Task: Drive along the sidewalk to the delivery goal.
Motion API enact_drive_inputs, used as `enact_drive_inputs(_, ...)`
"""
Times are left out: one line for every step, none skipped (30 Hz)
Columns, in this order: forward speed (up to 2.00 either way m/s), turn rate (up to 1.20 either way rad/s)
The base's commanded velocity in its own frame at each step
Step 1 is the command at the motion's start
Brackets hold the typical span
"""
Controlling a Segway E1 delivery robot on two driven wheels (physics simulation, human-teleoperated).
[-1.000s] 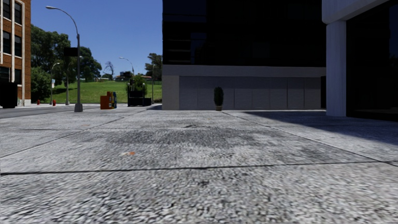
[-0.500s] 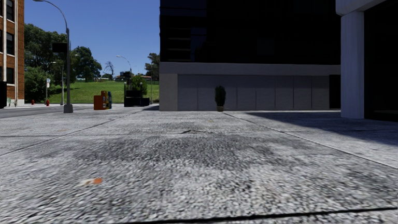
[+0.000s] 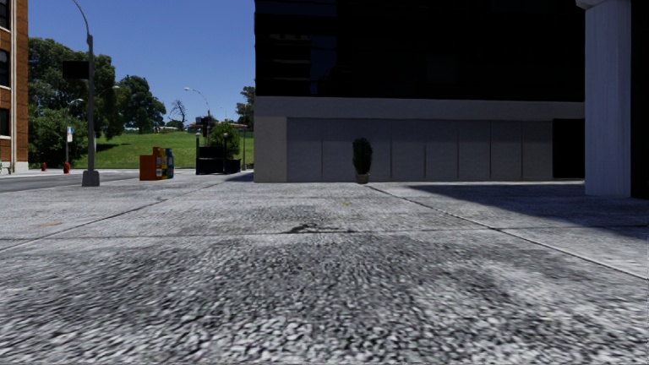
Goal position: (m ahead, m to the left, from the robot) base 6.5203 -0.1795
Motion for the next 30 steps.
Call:
enact_drive_inputs(2.00, 0.00)
enact_drive_inputs(2.00, 0.00)
enact_drive_inputs(2.00, 0.00)
enact_drive_inputs(2.00, 0.00)
enact_drive_inputs(2.00, 0.00)
enact_drive_inputs(2.00, 0.00)
enact_drive_inputs(2.00, 0.00)
enact_drive_inputs(2.00, -0.18)
enact_drive_inputs(2.00, -0.18)
enact_drive_inputs(2.00, -0.30)
enact_drive_inputs(2.00, -0.33)
enact_drive_inputs(2.00, -0.30)
enact_drive_inputs(2.00, -0.30)
enact_drive_inputs(2.00, -0.16)
enact_drive_inputs(2.00, 0.00)
enact_drive_inputs(2.00, 0.00)
enact_drive_inputs(2.00, 0.00)
enact_drive_inputs(2.00, 0.00)
enact_drive_inputs(2.00, 0.00)
enact_drive_inputs(2.00, 0.00)
enact_drive_inputs(2.00, 0.00)
enact_drive_inputs(2.00, 0.00)
enact_drive_inputs(2.00, 0.00)
enact_drive_inputs(2.00, 0.00)
enact_drive_inputs(2.00, 0.00)
enact_drive_inputs(2.00, 0.00)
enact_drive_inputs(2.00, 0.00)
enact_drive_inputs(2.00, 0.00)
enact_drive_inputs(2.00, 0.00)
enact_drive_inputs(2.00, 0.00)
